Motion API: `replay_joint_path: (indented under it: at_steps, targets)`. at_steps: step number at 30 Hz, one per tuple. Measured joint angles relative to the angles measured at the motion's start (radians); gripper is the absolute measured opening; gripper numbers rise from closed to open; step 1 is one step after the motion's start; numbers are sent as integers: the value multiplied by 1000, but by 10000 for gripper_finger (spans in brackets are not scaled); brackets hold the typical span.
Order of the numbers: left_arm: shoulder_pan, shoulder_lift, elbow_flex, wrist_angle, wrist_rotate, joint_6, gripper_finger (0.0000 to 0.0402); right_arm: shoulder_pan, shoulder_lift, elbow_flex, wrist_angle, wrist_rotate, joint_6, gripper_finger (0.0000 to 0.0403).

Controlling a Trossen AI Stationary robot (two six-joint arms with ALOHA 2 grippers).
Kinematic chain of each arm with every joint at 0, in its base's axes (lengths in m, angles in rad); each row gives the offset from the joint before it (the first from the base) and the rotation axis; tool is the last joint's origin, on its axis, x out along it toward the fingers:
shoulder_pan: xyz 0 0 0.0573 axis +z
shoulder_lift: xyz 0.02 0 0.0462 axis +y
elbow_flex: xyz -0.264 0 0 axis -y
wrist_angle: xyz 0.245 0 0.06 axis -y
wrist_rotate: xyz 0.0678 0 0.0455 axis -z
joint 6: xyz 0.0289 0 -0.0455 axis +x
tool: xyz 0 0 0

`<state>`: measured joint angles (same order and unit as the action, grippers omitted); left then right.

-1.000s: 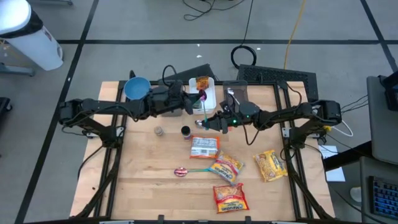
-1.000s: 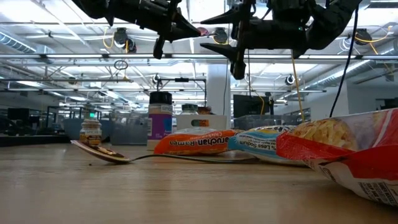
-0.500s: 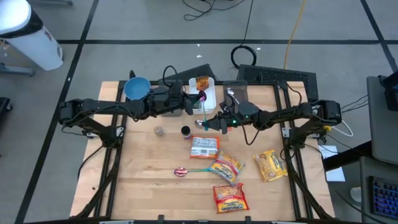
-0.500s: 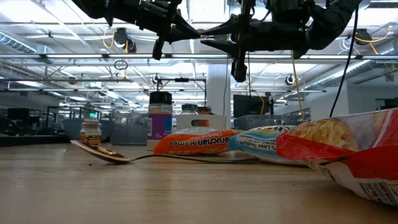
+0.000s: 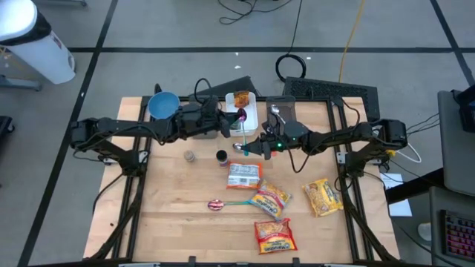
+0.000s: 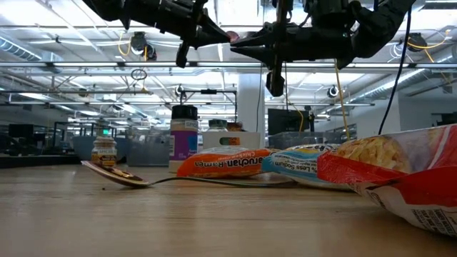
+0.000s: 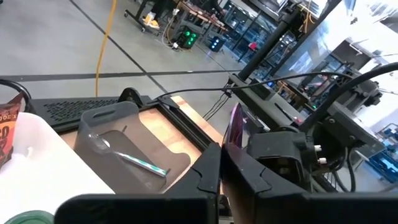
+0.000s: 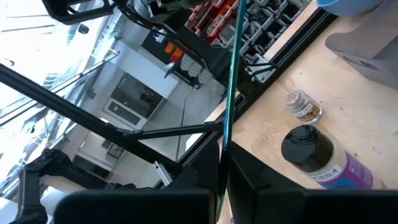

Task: Pick & Place Food Item
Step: Put the rainbow spoon into the right black bin

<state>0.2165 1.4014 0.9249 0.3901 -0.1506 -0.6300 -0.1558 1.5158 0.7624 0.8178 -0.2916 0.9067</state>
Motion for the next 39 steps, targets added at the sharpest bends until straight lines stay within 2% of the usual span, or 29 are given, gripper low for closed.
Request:
replay_joint_path:
  at_steps: [6,17,22,29,33,39]
  targets:
    - [15,0,0,12,80,-1,31,0,0,0,1,-2,-10,2]
    - [77,1,0,33,265,-63,140,-2,-1,0,28,-26,-14,1]
    - [101,-8,0,36,326,-82,176,-13,-10,0,22,-33,-14,1]
    - [106,-72,-1,43,328,-33,190,-50,-66,1,-30,-36,-39,0]
    - [109,-134,-1,27,325,-6,191,-94,-122,1,-94,-73,-58,0]
    - [110,-250,0,-76,322,54,191,-158,-248,1,-239,-81,-110,0]
